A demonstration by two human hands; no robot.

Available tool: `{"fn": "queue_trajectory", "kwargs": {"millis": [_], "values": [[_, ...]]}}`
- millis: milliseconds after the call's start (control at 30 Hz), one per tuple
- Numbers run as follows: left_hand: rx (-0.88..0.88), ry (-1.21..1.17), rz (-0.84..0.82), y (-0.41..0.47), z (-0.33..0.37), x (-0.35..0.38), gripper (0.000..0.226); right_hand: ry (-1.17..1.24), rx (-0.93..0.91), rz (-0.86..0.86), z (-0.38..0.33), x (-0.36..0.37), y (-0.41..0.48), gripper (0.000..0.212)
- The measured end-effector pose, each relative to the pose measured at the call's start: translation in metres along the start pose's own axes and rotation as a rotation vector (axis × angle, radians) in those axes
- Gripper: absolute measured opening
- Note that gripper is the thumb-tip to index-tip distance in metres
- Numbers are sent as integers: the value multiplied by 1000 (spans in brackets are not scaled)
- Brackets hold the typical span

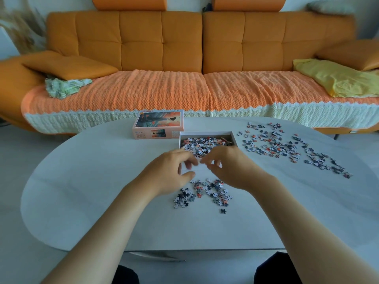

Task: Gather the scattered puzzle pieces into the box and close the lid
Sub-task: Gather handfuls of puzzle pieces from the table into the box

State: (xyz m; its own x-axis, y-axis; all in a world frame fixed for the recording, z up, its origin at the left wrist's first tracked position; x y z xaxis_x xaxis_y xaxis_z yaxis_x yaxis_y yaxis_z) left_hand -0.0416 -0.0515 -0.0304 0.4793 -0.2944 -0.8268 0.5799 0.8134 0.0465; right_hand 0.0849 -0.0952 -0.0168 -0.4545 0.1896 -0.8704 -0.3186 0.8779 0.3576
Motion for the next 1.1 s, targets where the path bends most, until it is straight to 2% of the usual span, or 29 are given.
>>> {"fn": "queue_trajectory", "kwargs": {"millis": [100,200,333,433,533,633,800,900,1033,1100], "values": [[-105,140,-228,-15,-18,19,36,9,71,-235,-2,31,-10,31],[-164,229,-312,-24,-37,27,52,-36,102,-322,-3,52,-16,46],[-185,141,-266,-22,-39,28,40,-80,57,-373,-14,65,-15,52],[-157,118,-211,-15,-31,32,35,-11,105,-380,-11,59,-19,55],[-131,128,-177,-9,-25,36,47,12,179,-320,4,42,-28,51],[-125,186,-198,-7,-22,46,58,-63,244,-365,20,32,-42,51],[-77,174,-206,-6,-6,56,49,18,238,-397,18,38,-47,50],[-76,195,-212,-6,-6,52,55,37,261,-392,19,31,-49,50],[-115,232,-247,-8,-16,51,75,13,323,-516,22,30,-61,86],[-98,248,-257,-11,-13,56,74,11,336,-501,21,32,-59,88]]}}
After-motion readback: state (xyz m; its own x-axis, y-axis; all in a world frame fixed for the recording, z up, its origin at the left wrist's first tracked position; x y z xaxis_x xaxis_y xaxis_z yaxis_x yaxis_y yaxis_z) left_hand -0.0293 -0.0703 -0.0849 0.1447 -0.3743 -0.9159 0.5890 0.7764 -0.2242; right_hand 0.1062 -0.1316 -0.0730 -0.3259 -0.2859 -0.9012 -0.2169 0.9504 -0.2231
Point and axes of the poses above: each hand's wrist, its own y-axis towards the middle knuckle, its own x-axis out of the palm, z = x × y, the point moved 9 cm from there along y, towards the middle knuckle, and after that the axes turned 14 degrees about -x, right-handed, at the moved point
